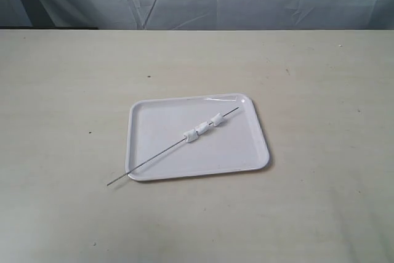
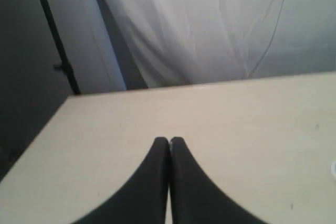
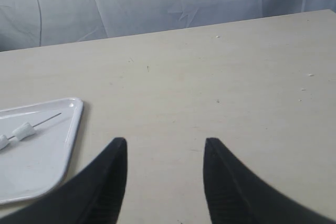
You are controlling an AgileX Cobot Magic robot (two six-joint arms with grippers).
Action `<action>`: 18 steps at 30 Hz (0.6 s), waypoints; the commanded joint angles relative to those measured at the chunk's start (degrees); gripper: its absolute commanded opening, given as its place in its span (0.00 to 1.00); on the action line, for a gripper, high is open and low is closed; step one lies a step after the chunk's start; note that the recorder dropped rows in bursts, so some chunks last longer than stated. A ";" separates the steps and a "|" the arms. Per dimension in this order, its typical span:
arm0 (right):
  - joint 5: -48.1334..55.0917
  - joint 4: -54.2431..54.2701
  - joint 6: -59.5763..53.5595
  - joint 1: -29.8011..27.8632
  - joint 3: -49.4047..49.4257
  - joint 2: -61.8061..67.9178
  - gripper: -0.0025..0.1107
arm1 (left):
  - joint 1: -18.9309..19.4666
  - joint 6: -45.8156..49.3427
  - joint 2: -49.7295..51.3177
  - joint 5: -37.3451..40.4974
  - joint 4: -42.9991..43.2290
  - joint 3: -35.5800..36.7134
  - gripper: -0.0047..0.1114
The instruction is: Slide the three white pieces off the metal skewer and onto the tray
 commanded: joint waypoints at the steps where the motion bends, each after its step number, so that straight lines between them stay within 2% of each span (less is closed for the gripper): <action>1: -0.76 0.01 0.00 0.26 0.04 0.00 0.42 | 0.17 -0.21 6.82 4.28 -3.97 -0.49 0.04; 8: -0.76 0.01 0.00 0.26 0.04 0.00 0.42 | 0.17 0.14 14.82 2.49 -14.36 -0.73 0.04; 12: -0.76 0.01 0.00 0.26 0.04 0.00 0.42 | 0.17 2.10 19.02 -1.71 -18.51 -0.73 0.04; 15: -0.76 0.01 0.00 0.26 0.04 0.00 0.42 | 0.17 9.06 25.51 -7.40 -24.35 -0.73 0.04; 18: -0.76 0.01 0.00 0.26 0.04 0.00 0.42 | 0.17 11.83 31.02 -8.74 -24.96 -0.98 0.04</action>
